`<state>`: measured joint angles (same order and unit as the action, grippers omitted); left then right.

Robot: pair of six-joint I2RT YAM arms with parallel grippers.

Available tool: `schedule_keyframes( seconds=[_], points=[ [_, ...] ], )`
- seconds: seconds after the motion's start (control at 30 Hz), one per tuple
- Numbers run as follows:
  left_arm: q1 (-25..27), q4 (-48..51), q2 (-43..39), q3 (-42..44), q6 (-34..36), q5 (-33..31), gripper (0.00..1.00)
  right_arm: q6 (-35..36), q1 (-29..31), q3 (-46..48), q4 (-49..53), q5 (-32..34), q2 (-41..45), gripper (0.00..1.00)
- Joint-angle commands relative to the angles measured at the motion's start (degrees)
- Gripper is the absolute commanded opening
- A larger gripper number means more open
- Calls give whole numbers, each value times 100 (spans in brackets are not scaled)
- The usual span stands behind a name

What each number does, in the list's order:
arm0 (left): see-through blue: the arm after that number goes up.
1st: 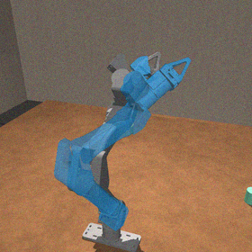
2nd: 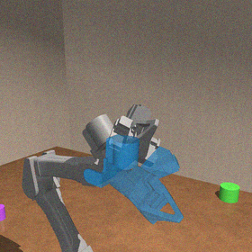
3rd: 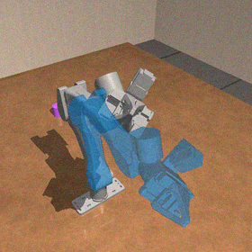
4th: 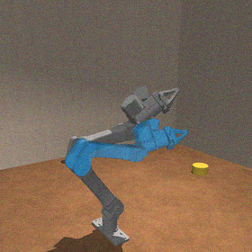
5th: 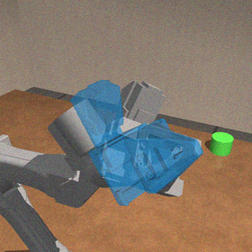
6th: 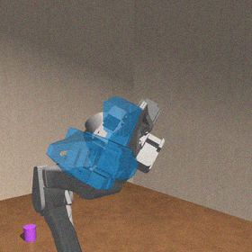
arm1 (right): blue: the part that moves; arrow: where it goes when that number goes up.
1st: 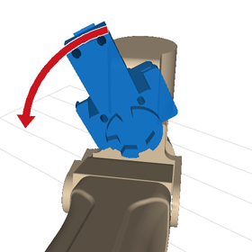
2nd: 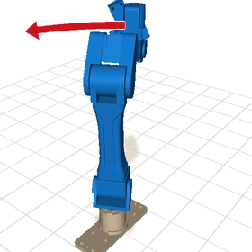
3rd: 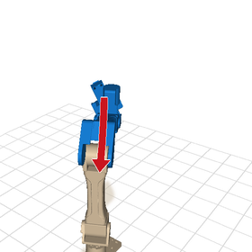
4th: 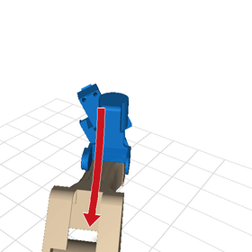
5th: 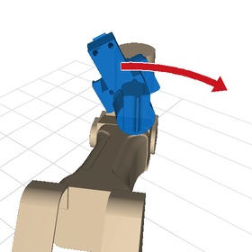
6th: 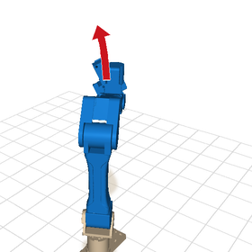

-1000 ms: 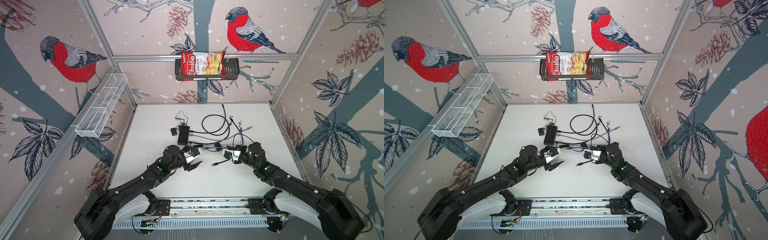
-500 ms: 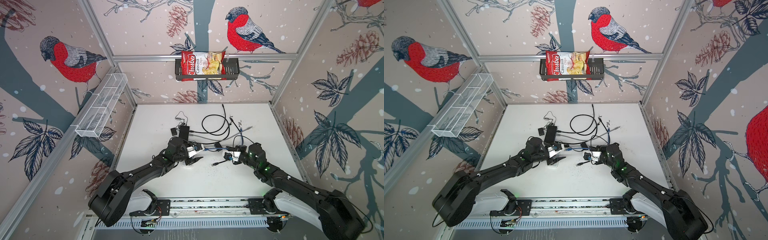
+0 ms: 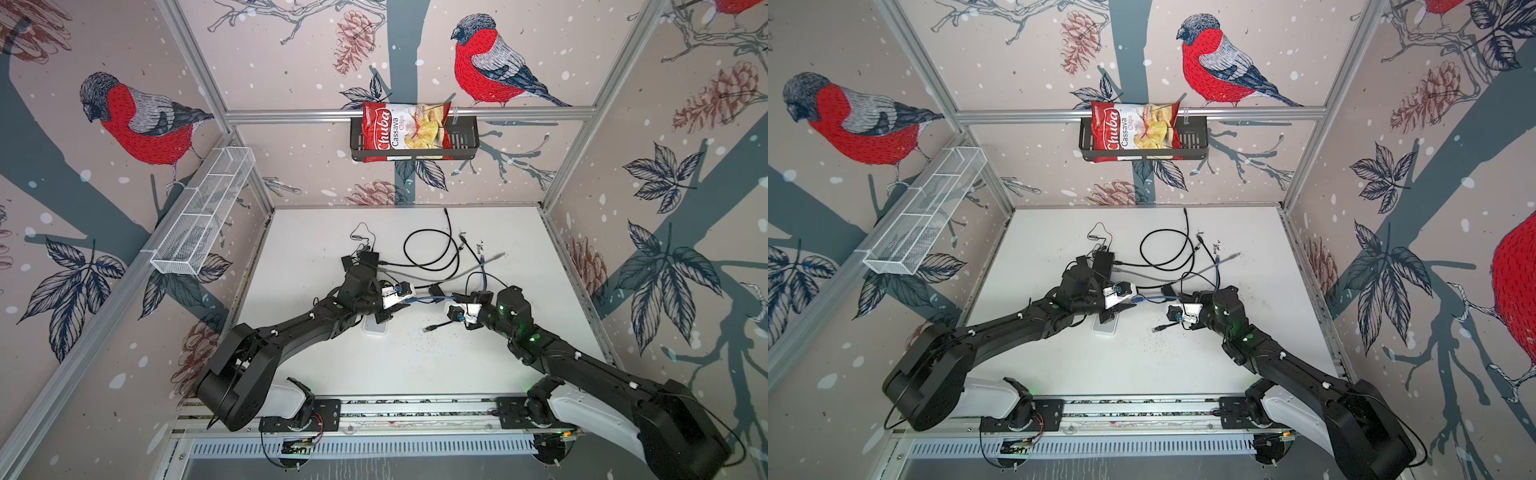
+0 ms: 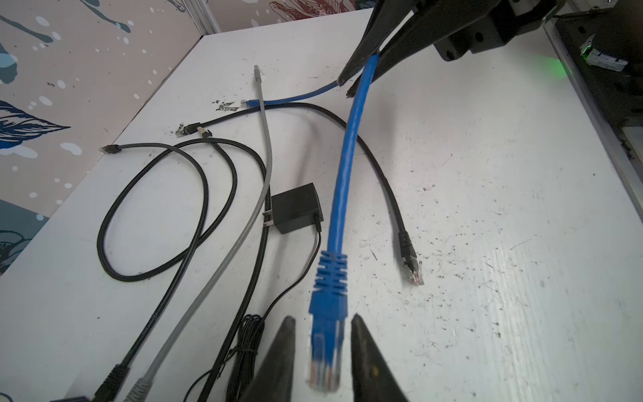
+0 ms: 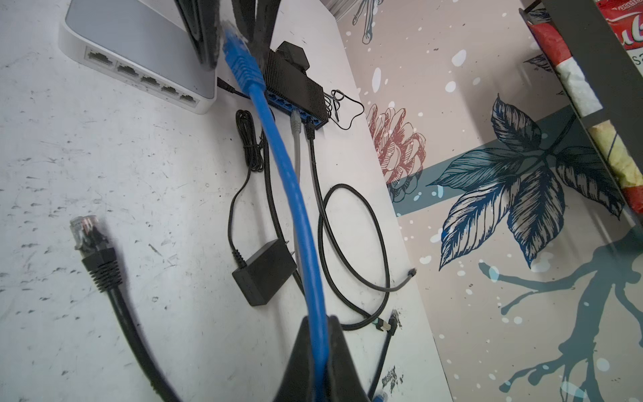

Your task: Insert the plug into the switch port

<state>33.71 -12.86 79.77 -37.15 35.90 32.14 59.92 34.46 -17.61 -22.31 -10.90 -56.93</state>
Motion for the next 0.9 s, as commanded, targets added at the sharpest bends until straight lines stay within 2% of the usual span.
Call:
schedule_keyframes(
  seconds=[0.0,0.07,0.13,0.27,0.47,0.67,0.87],
  points=[
    [-6,379,63,-112,175,144,22,-4,16,3,-220,-9,-3,1],
    [-8,415,83,-130,275,143,14,-14,15,3,-198,-4,-7,1],
    [-6,394,92,-132,332,111,11,-29,10,-14,-167,-8,-11,3],
    [-5,282,36,-122,339,-5,8,-126,17,-189,233,-212,-91,17],
    [-5,119,-91,-20,418,75,8,-459,24,-601,960,-891,-327,33],
    [23,-3,-62,59,339,266,9,-545,40,-626,764,-1701,-325,39],
    [181,-66,-14,76,356,270,9,-613,170,-710,298,-2291,-628,38]
  ],
)
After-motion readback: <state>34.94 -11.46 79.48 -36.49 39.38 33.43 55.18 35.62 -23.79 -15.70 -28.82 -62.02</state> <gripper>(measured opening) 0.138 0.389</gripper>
